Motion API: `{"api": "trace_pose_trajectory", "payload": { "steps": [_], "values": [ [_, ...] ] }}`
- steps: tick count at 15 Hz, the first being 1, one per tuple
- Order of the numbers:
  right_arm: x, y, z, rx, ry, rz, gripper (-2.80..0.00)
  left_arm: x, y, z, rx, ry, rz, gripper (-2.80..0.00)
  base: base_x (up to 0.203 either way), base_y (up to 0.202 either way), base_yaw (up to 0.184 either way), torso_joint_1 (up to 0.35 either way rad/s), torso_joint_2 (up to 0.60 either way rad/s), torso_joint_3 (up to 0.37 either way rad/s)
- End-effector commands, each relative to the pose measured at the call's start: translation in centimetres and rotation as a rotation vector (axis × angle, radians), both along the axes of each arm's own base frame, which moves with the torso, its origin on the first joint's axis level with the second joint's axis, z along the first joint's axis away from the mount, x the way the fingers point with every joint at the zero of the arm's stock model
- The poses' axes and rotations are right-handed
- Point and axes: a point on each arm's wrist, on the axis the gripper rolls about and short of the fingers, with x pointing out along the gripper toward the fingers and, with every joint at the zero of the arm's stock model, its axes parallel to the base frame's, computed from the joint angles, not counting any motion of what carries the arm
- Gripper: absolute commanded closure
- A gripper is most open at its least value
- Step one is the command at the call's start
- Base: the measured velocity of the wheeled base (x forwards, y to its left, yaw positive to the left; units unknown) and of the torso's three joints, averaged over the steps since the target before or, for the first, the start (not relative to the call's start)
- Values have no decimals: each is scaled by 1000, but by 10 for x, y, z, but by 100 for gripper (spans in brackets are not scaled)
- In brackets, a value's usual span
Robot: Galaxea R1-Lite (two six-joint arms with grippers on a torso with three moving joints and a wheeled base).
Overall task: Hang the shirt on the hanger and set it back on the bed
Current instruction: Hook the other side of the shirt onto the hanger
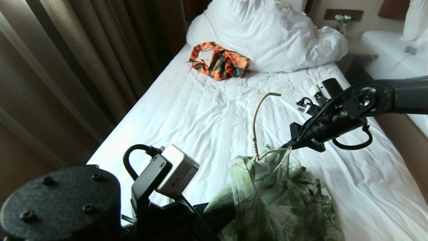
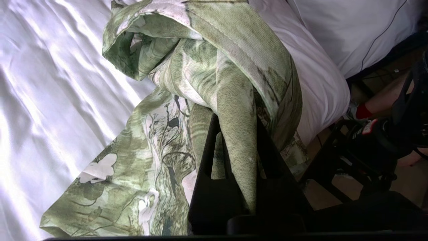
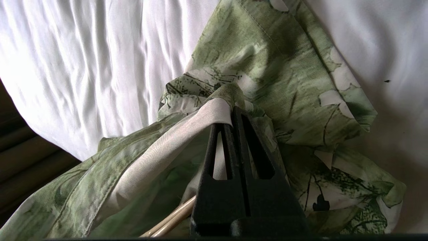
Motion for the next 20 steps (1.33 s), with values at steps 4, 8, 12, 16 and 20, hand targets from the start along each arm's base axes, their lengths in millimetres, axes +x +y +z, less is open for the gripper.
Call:
{"api": "trace_pose_trajectory", "payload": {
  "steps": [4, 8, 12, 16, 20],
  "values": [
    [1, -1, -1, 1, 2, 0, 0, 9, 0, -5, 29, -8, 29, 0, 0, 0, 0, 0, 0, 0],
    [0, -1, 0, 1, 4, -1, 0, 15, 2, -6, 48, -28, 44, 0, 0, 0, 0, 0, 0, 0],
    [-3, -2, 8, 8, -16, 1, 0, 17, -1, -10, 65, -20, 43, 0, 0, 0, 0, 0, 0, 0],
    [-14, -5, 24, 18, -39, 1, 0, 17, -2, -10, 67, -24, 42, 0, 0, 0, 0, 0, 0, 0],
    [-29, -7, 46, 45, -90, 11, 0, 18, -5, 1, 33, -39, 38, 0, 0, 0, 0, 0, 0, 0]
  ]
}}
